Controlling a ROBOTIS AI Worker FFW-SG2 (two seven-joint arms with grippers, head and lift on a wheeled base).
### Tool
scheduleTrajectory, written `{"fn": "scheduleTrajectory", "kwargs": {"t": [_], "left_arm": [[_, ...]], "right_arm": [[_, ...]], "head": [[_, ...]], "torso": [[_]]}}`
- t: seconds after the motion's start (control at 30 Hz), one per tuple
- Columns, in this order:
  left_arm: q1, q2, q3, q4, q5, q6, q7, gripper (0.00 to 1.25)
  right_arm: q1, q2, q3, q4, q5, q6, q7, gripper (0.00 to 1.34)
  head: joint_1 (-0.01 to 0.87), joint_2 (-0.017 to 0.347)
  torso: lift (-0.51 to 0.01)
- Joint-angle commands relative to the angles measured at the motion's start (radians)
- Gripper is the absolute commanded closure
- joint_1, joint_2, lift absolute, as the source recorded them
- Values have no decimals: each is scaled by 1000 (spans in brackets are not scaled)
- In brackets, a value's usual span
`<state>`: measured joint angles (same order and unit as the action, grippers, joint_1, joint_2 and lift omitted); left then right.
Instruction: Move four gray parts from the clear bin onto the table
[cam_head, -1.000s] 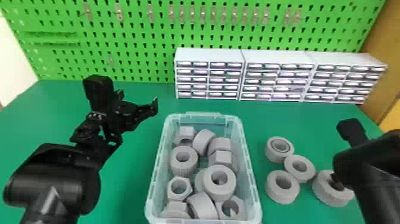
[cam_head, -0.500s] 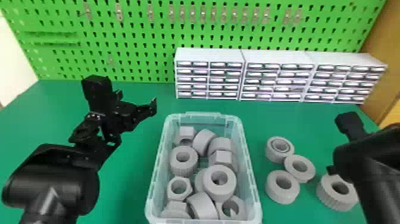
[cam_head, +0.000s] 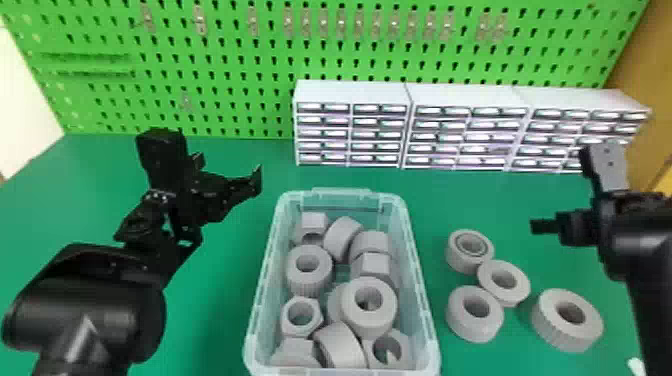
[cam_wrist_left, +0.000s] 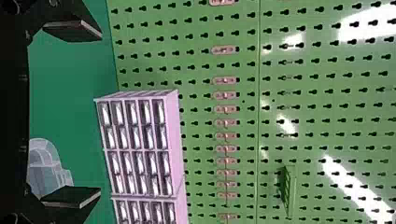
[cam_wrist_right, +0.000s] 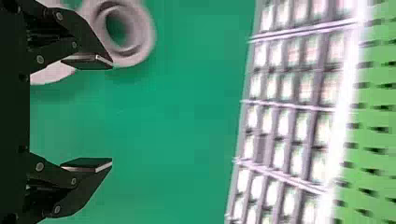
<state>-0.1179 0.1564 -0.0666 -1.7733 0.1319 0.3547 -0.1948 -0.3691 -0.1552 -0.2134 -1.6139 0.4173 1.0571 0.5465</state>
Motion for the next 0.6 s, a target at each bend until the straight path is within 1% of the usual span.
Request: {"fn": "scheduleTrajectory", "kwargs": {"t": [0.0, 0.17, 0.3, 0.47, 0.57], "left_arm": [[6, 0, 7, 0, 0, 1, 0, 117], [9, 0, 21, -2, 2, 0, 0, 119], [12, -3, 30, -5, 2, 0, 0, 119], [29, -14, 54, -17, -8, 0, 0, 119], [32, -20, 71, -25, -14, 0, 0, 119]], "right_arm": [[13, 16, -35, -15, -158, -131, -46, 516], [50, 37, -64, -24, -316, -293, -111, 516], [85, 49, -66, -54, -377, -384, -148, 516], [125, 62, -61, -84, -480, -439, -188, 518], [145, 68, -53, -113, -528, -460, -198, 518]], "head": [[678, 34], [678, 34], [678, 34], [678, 34], [678, 34]], "torso": [[-50], [-50], [-50], [-50], [-50]]}}
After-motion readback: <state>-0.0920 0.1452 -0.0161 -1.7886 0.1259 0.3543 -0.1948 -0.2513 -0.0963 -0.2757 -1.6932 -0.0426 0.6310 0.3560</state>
